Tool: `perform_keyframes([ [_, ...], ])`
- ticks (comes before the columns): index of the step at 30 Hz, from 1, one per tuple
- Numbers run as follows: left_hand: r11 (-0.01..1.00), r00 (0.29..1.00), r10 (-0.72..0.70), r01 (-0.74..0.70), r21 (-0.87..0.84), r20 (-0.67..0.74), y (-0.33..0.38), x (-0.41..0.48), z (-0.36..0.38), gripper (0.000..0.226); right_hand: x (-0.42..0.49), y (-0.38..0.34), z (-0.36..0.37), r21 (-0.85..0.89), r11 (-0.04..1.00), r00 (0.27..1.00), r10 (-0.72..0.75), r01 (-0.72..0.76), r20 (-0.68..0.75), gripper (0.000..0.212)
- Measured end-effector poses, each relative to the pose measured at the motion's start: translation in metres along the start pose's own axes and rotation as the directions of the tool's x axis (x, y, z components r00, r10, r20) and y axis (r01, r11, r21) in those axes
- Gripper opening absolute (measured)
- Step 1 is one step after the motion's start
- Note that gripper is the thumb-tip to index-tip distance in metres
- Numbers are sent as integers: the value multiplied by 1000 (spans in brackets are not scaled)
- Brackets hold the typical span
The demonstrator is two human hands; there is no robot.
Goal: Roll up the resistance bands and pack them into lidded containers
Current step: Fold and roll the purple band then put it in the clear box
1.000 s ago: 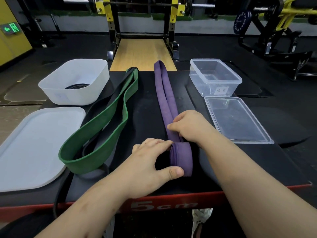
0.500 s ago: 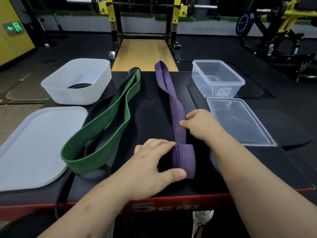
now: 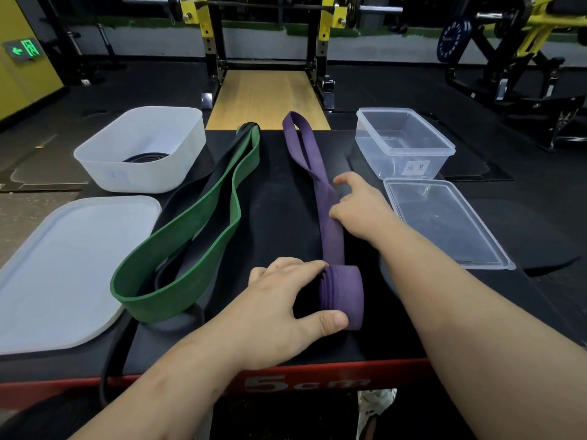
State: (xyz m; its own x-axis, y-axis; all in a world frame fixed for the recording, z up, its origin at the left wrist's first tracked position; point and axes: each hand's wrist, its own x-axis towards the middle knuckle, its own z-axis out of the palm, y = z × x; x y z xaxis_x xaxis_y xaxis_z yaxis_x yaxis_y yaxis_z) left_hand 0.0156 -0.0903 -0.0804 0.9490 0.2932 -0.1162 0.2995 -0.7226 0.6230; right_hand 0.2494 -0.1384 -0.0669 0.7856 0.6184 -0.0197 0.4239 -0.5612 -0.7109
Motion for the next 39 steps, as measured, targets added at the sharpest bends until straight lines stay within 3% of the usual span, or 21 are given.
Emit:
perform_keyframes([
  [5, 1000, 1000, 2, -2, 1, 4, -3, 1, 0, 82, 11, -7, 3, 115, 991, 996, -76, 71, 35, 52],
  [9, 1000, 1000, -9, 10, -9, 6, -2, 1, -1, 81, 11, -3, 4, 211, 961, 984, -171, 177, -49, 58],
  [14, 1000, 1000, -10, 10, -4, 7, -3, 1, 0, 82, 13, 11, 3, -229, 965, 989, -108, 128, 99, 52],
  [20, 1000, 1000, -21, 21, 0, 10, 1, 0, -2, 82, 12, 15, 0, -449, 871, 973, -123, 201, 198, 50],
  [26, 1000, 1000, 6, -6, 2, 8, 4, -1, -4, 77, -3, 27, 1, -293, 907, 933, -220, 303, 285, 51],
  [29, 1000, 1000, 8, -8, -4, 8, 3, -1, -3, 81, -5, 24, -1, -431, 868, 963, -167, 246, 213, 55],
  [39, 1000, 1000, 0, 0, -3, 2, -1, -1, -1, 83, -4, 24, 1, -386, 872, 938, -198, 302, 285, 51],
])
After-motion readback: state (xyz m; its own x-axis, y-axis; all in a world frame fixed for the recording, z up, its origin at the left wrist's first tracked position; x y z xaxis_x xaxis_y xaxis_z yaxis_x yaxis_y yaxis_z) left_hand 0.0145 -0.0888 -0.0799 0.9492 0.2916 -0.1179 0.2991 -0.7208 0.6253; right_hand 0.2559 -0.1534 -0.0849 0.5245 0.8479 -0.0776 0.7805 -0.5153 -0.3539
